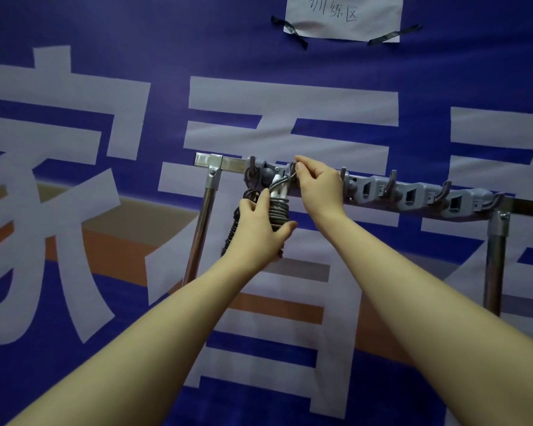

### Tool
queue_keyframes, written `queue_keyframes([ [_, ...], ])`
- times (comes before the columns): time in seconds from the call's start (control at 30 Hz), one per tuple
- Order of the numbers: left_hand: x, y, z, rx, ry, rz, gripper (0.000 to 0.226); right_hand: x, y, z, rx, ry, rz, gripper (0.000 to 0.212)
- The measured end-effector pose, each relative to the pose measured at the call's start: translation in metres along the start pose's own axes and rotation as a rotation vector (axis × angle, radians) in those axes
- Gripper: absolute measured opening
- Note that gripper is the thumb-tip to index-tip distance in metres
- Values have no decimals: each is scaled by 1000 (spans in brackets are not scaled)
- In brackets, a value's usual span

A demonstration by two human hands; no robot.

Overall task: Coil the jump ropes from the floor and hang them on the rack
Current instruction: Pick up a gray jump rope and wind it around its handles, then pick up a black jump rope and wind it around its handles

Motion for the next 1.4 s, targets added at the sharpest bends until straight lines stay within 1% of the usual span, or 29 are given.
queue_keyframes([
  [0.07, 1, 6, 2, 51, -3, 28, 75, -2, 1, 3, -64, -27, 58, 34],
  [0.13, 2, 8, 3, 131, 7, 35, 68, -3, 5, 5, -145, -52, 128, 33],
  [0.2, 0, 9, 6, 127, 13, 36, 65, -5, 9, 5, -177, -60, 166, 30],
  [0.27, -2, 7, 11, 127, 28, -3, 71, -6, 10, 4, -181, -81, 171, 28],
  [0.37, -9, 6, 16, 147, 58, -73, 75, -10, 13, 1, -182, -98, 204, 38],
  [0.43, -13, 9, 18, 132, 81, -99, 74, -14, 13, 0, -178, -94, 224, 45],
  [0.5, -16, 14, 22, 117, 91, -91, 71, -17, 13, -1, -171, -85, 238, 51],
  [0.57, -19, 17, 25, 151, 103, -74, 66, -20, 13, -1, -170, -63, 262, 55],
  [0.67, -33, 14, 23, 251, 131, -67, 58, -32, 10, -5, -219, -31, 330, 57],
  [0.77, -52, 8, 18, 325, 146, -42, 55, -55, 2, -8, -317, -46, 396, 55],
  [0.97, -114, -2, 19, 475, 114, 21, 48, -143, -18, -8, -491, -107, 511, 50],
  [1.13, -187, 13, 33, 500, 56, 127, 43, -247, -32, -7, -575, -105, 621, 43],
  [1.23, -239, 25, 53, 495, 24, 181, 36, -314, -42, -20, -572, -32, 673, 37],
  [1.27, -258, 30, 65, 495, -12, 199, 36, -338, -45, -28, -563, 4, 690, 36],
  [1.37, -315, 52, 108, 501, -129, 297, 47, -410, -53, -58, -542, 137, 745, 34],
  [1.4, -331, 59, 117, 506, -141, 329, 48, -429, -55, -66, -544, 167, 763, 34],
])
Point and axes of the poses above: each hand's wrist, its own x-axis towards the middle knuckle, its own y-axis out of the palm, z = x × y, the point moved 10 cm from there along x, towards the middle knuckle, and after that the axes turned 7 degrees about -y, right-handed, at the moved point
